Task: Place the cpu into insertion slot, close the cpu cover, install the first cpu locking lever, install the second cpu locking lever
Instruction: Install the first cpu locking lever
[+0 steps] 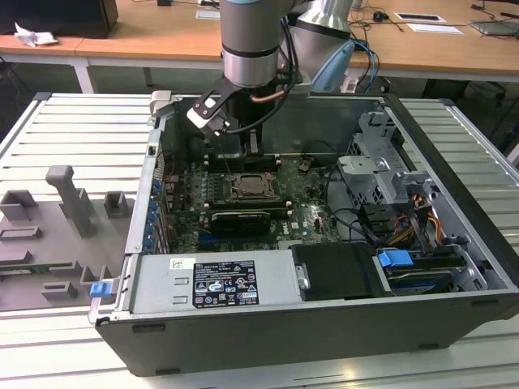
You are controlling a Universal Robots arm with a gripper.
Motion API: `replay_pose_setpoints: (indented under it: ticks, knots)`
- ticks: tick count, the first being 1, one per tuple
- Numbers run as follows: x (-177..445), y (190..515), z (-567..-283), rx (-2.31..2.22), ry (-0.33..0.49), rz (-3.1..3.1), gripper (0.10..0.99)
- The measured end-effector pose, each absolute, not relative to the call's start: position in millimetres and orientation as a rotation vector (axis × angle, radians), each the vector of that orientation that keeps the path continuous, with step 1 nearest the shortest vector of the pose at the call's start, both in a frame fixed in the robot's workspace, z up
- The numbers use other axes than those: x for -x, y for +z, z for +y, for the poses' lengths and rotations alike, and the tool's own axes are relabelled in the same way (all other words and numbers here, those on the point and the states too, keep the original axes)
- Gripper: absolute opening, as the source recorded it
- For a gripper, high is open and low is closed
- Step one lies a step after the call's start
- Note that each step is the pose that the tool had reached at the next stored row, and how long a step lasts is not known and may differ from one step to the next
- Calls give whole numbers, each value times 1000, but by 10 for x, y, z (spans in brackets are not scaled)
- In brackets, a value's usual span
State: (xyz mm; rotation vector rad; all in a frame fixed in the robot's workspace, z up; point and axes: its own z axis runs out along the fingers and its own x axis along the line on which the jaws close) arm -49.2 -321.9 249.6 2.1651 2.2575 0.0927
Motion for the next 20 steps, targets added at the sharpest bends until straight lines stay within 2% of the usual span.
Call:
replay_pose_setpoints:
  ticks: [20]
  knots:
    - [492,2700,-3219,-2108,93,2313,106]
